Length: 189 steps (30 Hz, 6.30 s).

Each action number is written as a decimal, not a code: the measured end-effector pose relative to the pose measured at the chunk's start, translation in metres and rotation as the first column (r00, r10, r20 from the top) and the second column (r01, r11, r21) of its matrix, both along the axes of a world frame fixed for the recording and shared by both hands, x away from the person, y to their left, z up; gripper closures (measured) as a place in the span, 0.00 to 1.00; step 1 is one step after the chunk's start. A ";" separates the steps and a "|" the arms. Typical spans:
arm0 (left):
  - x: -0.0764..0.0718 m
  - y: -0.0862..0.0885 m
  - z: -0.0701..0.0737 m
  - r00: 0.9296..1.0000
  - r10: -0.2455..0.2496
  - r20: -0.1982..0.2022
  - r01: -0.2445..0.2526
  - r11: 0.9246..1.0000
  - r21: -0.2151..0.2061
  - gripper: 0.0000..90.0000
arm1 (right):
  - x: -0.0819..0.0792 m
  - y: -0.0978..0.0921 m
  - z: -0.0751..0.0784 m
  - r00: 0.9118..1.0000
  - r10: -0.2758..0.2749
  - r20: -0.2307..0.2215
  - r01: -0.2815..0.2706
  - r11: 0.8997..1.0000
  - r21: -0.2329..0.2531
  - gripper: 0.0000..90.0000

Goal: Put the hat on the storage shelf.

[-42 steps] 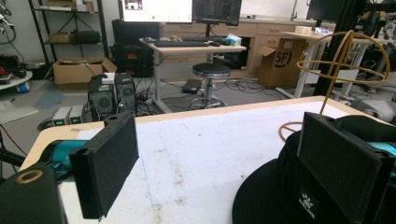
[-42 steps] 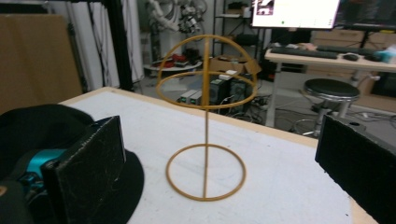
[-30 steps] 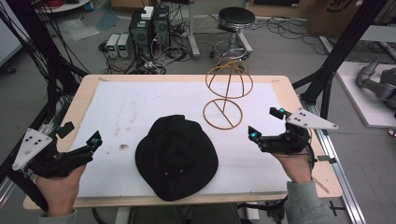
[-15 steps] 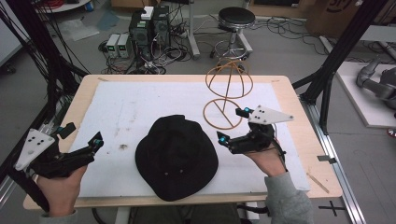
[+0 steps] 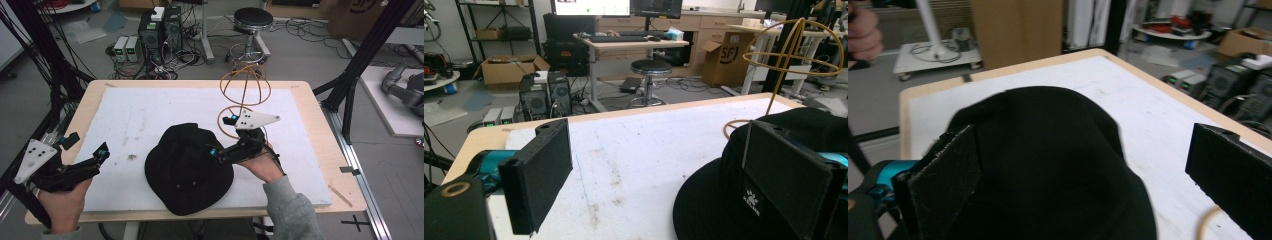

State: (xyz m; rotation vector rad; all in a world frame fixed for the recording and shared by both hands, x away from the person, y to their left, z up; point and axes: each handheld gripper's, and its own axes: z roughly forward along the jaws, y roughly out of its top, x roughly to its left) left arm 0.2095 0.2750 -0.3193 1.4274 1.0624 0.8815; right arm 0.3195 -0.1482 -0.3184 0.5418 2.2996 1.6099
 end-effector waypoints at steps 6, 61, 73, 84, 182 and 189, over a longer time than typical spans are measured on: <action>-0.001 0.001 0.000 1.000 0.005 -0.001 -0.005 1.000 0.002 0.14 | 0.006 0.019 -0.001 0.996 0.089 -0.026 -0.089 0.996 -0.016 0.01; -0.005 0.005 -0.002 1.000 0.019 -0.011 -0.019 1.000 0.001 0.14 | 0.023 0.044 -0.005 0.959 0.283 -0.022 -0.284 0.955 -0.086 0.98; -0.002 0.004 -0.002 1.000 0.014 -0.012 -0.014 1.000 -0.001 0.14 | 0.019 0.030 0.028 0.953 0.302 -0.018 -0.302 0.951 -0.058 0.99; -0.001 0.005 -0.003 1.000 0.015 -0.016 -0.015 1.000 -0.003 0.14 | 0.015 0.022 0.074 0.951 0.310 0.026 -0.308 0.950 -0.041 0.99; 0.017 0.001 -0.023 0.995 0.038 -0.090 -0.036 0.999 0.026 0.14 | 0.182 -0.119 0.106 0.999 -0.037 0.004 0.037 0.999 0.032 0.93; 0.018 0.001 -0.023 0.995 0.036 -0.093 -0.033 0.999 0.029 0.14 | 0.181 -0.118 0.105 0.999 -0.043 -0.011 0.043 0.999 0.018 0.84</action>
